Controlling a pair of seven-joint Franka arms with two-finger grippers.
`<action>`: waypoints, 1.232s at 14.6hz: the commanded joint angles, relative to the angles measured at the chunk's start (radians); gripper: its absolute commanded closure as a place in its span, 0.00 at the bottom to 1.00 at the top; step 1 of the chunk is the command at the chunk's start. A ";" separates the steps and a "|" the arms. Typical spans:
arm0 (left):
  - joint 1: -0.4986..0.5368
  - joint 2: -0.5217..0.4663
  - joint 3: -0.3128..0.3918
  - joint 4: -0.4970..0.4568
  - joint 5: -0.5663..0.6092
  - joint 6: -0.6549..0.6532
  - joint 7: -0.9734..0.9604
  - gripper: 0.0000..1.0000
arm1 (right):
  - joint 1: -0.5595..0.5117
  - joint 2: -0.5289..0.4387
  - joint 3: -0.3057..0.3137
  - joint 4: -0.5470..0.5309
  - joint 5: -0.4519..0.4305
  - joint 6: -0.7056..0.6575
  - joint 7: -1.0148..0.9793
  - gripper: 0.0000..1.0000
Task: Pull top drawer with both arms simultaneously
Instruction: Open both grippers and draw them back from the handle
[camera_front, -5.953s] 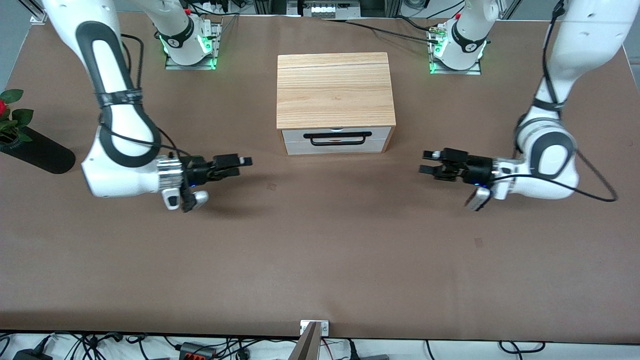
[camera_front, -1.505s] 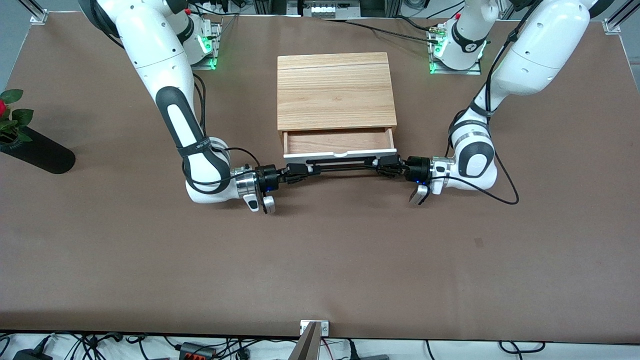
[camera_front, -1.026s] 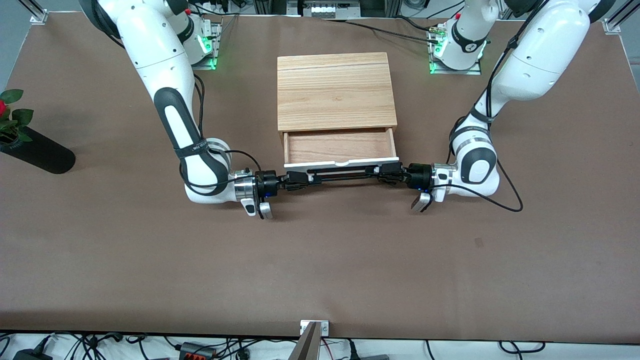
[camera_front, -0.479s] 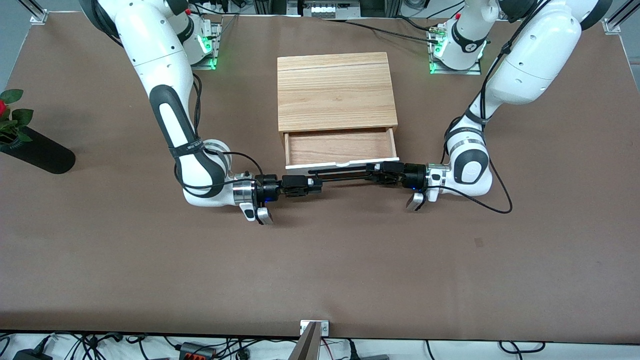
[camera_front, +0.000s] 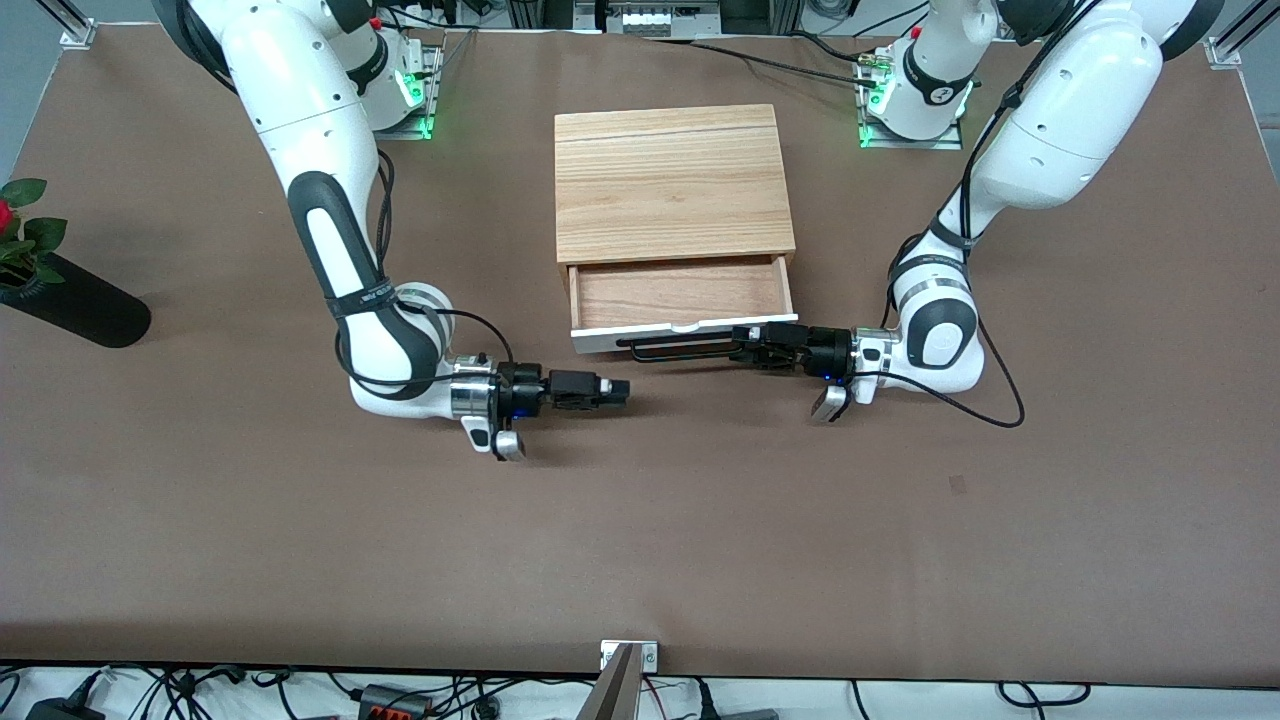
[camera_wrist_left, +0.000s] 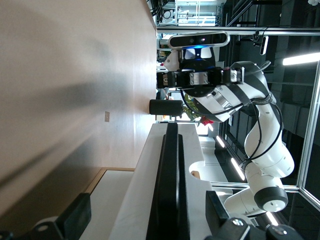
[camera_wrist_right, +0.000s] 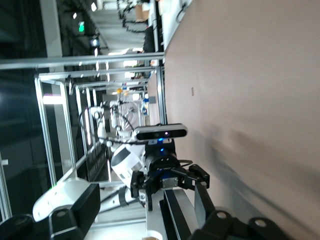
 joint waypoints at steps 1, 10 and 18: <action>0.005 -0.019 0.006 0.034 0.001 -0.010 -0.080 0.00 | -0.009 -0.015 -0.031 0.048 -0.090 0.010 0.189 0.14; 0.025 -0.090 0.011 0.388 0.623 -0.022 -0.636 0.00 | -0.003 -0.029 -0.220 0.099 -0.418 0.008 0.575 0.01; 0.006 -0.139 0.000 0.495 1.322 -0.127 -0.861 0.00 | -0.017 -0.202 -0.342 0.099 -0.834 -0.025 0.790 0.00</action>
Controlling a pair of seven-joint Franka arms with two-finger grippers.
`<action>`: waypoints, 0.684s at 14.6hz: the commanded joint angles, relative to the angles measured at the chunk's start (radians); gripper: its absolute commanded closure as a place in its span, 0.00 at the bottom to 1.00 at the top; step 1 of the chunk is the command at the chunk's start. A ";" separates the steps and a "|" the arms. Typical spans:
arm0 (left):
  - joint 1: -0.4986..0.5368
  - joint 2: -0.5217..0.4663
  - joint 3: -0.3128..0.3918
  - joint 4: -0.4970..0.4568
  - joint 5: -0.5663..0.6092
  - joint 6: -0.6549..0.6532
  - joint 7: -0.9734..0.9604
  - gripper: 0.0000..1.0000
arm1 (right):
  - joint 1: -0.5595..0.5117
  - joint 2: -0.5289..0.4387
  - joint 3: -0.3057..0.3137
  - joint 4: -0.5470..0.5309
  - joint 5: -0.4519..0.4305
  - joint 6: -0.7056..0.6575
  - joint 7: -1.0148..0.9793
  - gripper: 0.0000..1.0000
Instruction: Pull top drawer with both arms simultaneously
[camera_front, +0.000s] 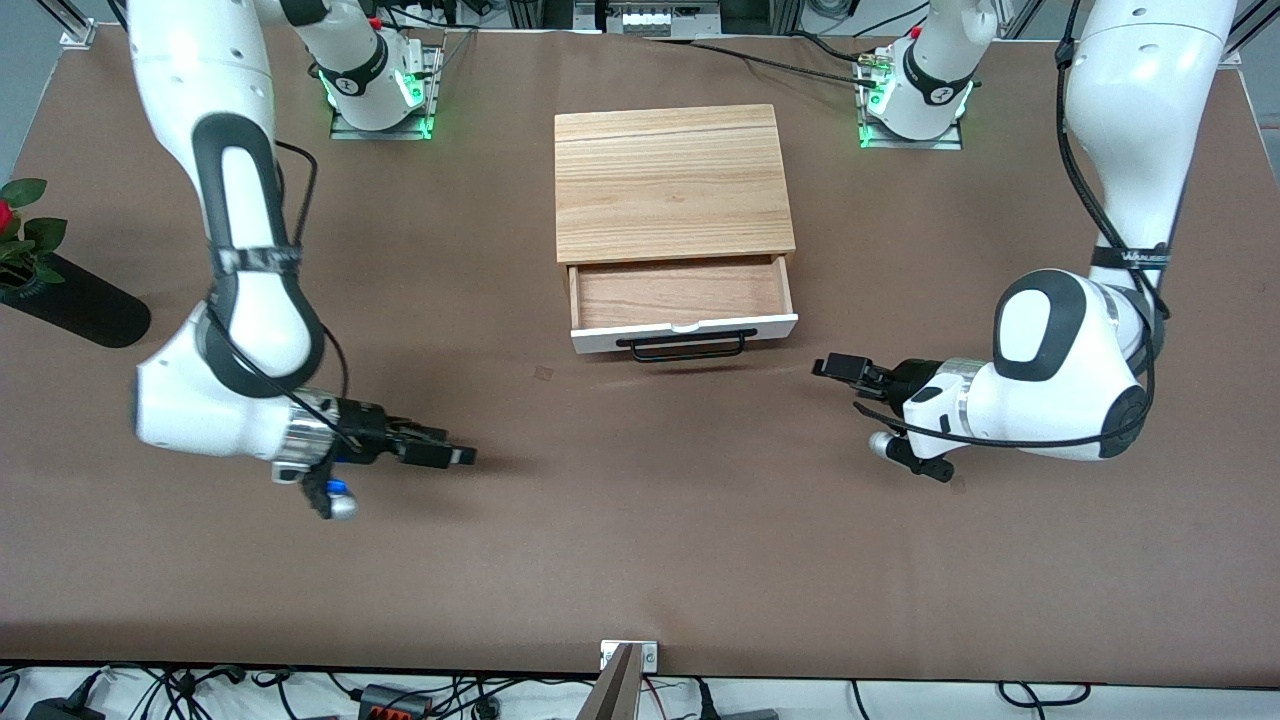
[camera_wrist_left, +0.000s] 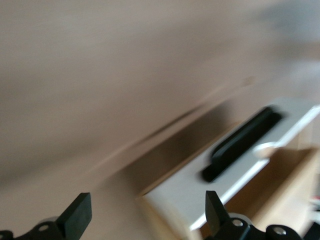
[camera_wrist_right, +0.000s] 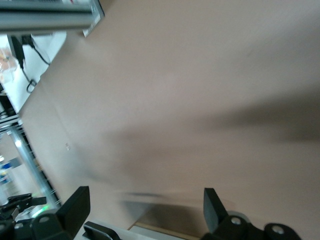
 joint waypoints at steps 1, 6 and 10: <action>-0.012 -0.039 0.000 0.007 0.214 -0.048 -0.051 0.00 | 0.006 -0.056 -0.064 -0.019 -0.096 -0.039 0.076 0.00; -0.003 -0.225 0.010 0.010 0.420 -0.235 -0.198 0.00 | 0.008 -0.102 -0.215 0.025 -0.353 -0.204 0.125 0.00; -0.003 -0.423 0.086 -0.006 0.408 -0.264 -0.203 0.00 | -0.015 -0.118 -0.296 0.112 -0.479 -0.279 0.122 0.00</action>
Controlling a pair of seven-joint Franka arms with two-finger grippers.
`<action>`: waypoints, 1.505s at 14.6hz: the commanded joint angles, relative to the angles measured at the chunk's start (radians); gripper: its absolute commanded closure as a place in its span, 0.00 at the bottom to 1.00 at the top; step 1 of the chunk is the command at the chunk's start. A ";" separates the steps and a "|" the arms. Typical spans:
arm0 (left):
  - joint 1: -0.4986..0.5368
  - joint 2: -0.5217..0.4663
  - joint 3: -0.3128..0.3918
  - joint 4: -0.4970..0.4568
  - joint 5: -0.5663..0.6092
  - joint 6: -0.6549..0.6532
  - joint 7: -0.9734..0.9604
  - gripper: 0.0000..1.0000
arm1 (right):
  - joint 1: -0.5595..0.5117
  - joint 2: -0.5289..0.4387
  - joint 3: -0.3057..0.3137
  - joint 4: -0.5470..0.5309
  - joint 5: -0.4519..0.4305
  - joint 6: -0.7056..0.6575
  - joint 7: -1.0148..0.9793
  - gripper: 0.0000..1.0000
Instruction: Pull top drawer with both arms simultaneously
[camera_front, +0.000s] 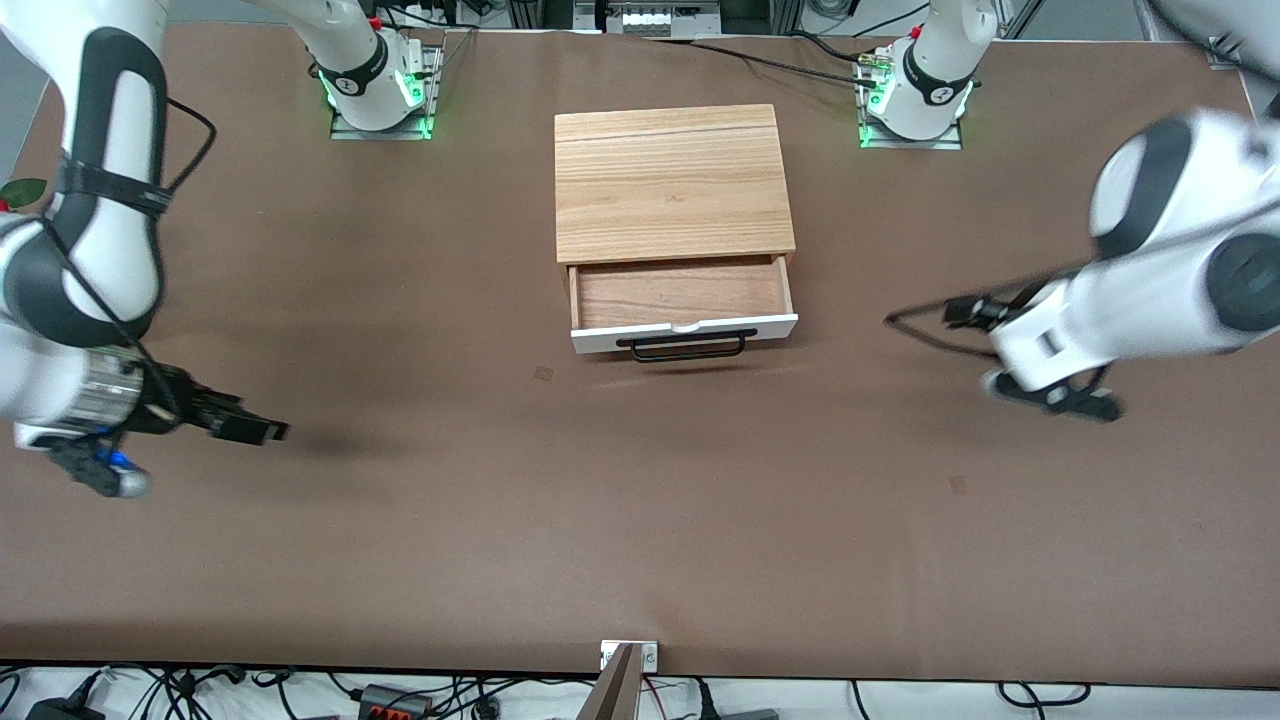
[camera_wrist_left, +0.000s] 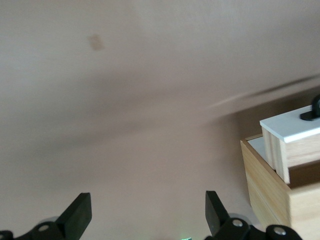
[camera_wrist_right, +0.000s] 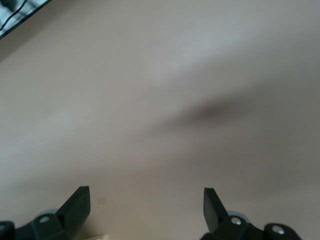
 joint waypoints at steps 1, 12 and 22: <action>-0.003 -0.140 0.081 -0.051 -0.008 0.009 -0.019 0.00 | -0.039 -0.043 -0.010 0.031 -0.039 -0.025 0.027 0.00; -0.025 -0.386 0.178 -0.415 -0.017 0.273 -0.002 0.00 | -0.437 -0.507 0.558 -0.426 -0.537 0.109 -0.061 0.00; -0.028 -0.375 0.160 -0.339 -0.017 0.152 -0.009 0.00 | -0.445 -0.527 0.577 -0.463 -0.540 0.112 -0.062 0.00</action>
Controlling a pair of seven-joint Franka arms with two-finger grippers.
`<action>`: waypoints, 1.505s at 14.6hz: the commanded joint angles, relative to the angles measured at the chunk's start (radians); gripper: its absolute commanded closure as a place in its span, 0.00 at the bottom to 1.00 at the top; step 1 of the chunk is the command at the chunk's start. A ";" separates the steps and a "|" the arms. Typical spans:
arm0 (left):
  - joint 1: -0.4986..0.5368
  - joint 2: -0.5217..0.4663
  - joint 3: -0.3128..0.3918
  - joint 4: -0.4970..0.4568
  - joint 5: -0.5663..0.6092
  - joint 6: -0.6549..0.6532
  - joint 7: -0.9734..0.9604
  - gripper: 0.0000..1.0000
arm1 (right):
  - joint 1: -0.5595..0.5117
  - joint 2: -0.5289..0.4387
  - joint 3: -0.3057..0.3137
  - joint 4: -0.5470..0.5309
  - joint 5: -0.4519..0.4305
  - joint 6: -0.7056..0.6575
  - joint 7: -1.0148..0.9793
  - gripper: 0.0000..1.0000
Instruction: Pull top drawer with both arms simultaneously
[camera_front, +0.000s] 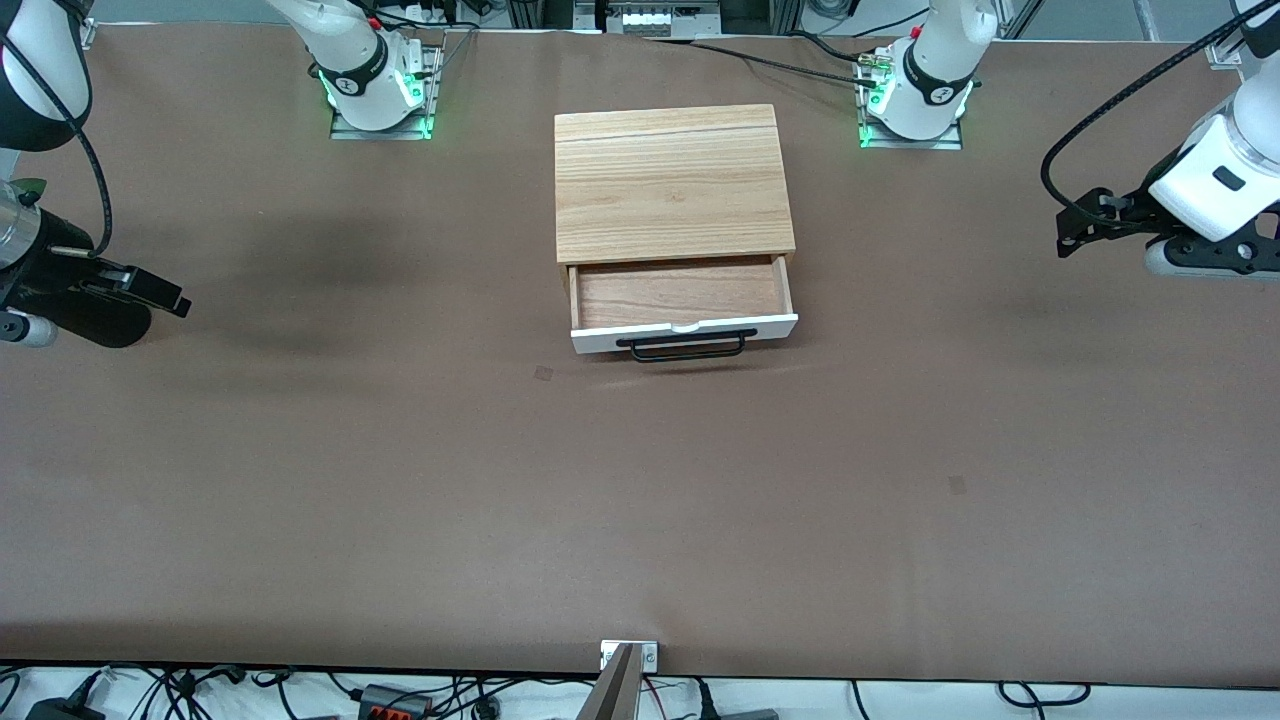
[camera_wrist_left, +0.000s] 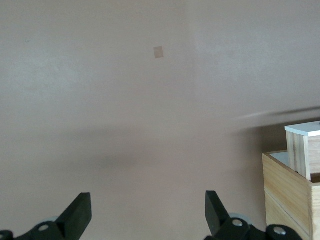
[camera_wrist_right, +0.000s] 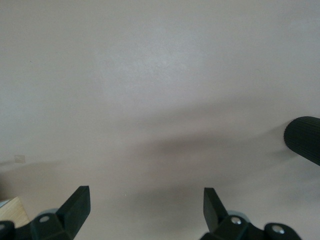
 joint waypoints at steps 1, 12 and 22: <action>-0.001 0.002 -0.002 0.024 -0.012 -0.022 -0.001 0.00 | -0.014 -0.020 0.020 -0.017 -0.013 0.007 -0.007 0.00; 0.000 0.026 -0.002 0.064 -0.017 -0.037 -0.001 0.00 | -0.015 -0.014 0.023 0.018 -0.006 0.013 0.009 0.00; -0.008 0.028 -0.002 0.065 -0.014 -0.037 -0.003 0.00 | -0.011 -0.006 0.023 0.049 -0.015 0.003 -0.006 0.00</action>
